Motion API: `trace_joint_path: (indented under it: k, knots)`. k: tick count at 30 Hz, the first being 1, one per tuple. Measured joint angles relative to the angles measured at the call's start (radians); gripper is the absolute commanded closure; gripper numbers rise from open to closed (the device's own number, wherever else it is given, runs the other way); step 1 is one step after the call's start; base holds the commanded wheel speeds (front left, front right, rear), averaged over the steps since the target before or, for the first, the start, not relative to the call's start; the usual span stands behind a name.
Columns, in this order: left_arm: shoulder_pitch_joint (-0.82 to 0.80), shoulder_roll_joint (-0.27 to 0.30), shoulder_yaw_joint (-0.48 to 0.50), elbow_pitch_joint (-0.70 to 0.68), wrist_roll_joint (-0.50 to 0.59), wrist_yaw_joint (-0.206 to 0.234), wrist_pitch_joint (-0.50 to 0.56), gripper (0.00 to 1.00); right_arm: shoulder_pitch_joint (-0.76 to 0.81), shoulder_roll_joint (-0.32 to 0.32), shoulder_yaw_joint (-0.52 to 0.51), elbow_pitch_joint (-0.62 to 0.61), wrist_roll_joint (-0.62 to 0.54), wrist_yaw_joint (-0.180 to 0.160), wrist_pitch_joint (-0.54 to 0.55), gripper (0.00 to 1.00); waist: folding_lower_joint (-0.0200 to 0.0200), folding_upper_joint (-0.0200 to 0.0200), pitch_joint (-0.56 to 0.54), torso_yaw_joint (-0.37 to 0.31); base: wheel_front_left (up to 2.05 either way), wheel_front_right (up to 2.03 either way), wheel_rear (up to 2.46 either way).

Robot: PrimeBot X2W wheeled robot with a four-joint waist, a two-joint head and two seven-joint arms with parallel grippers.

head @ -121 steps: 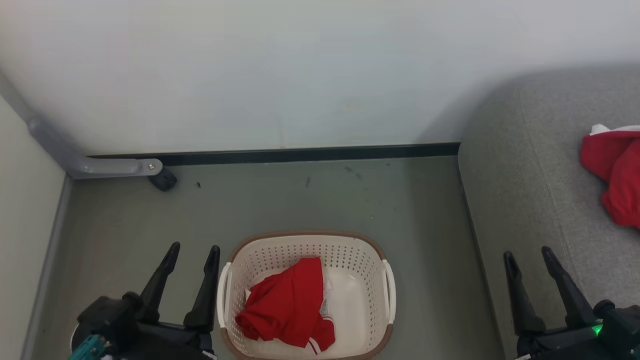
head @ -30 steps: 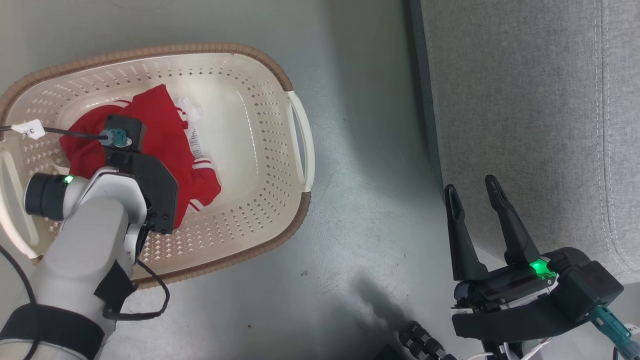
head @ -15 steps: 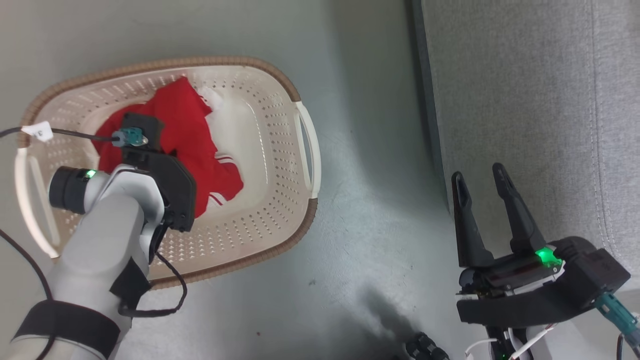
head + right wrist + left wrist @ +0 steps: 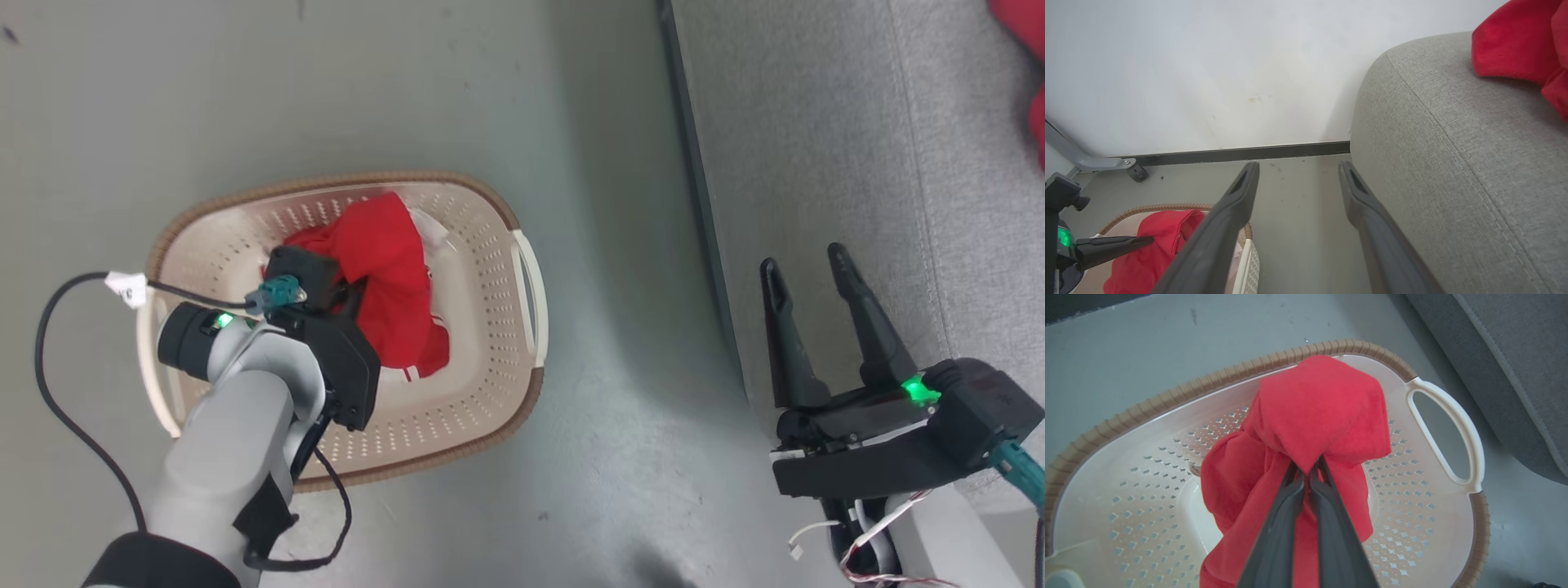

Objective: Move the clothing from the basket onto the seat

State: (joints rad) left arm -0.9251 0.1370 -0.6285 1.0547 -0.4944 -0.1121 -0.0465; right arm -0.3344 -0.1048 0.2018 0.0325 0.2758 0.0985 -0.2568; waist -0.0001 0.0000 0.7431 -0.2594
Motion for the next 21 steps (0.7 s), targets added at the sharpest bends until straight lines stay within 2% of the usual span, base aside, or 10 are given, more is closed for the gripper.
trace_joint_path:
  k: [11, 21]
  knots:
    - [0.078, -0.021, -0.026, -0.1, -0.004, -0.012, -0.168, 1.0, -0.024, -0.027, -0.004, 0.067, 0.007, 0.016, 0.0, 0.0, -0.0001, -0.0001, -0.157, 0.052, 0.0, 0.0, 0.0]
    - [0.147, -0.03, -0.041, -0.239, -0.016, -0.013, -0.195, 1.0, -0.002, -0.048, 0.008, 0.129, 0.043, 0.022, 0.0, 0.0, -0.0001, -0.0001, -0.305, 0.103, 0.0, 0.0, 0.0]
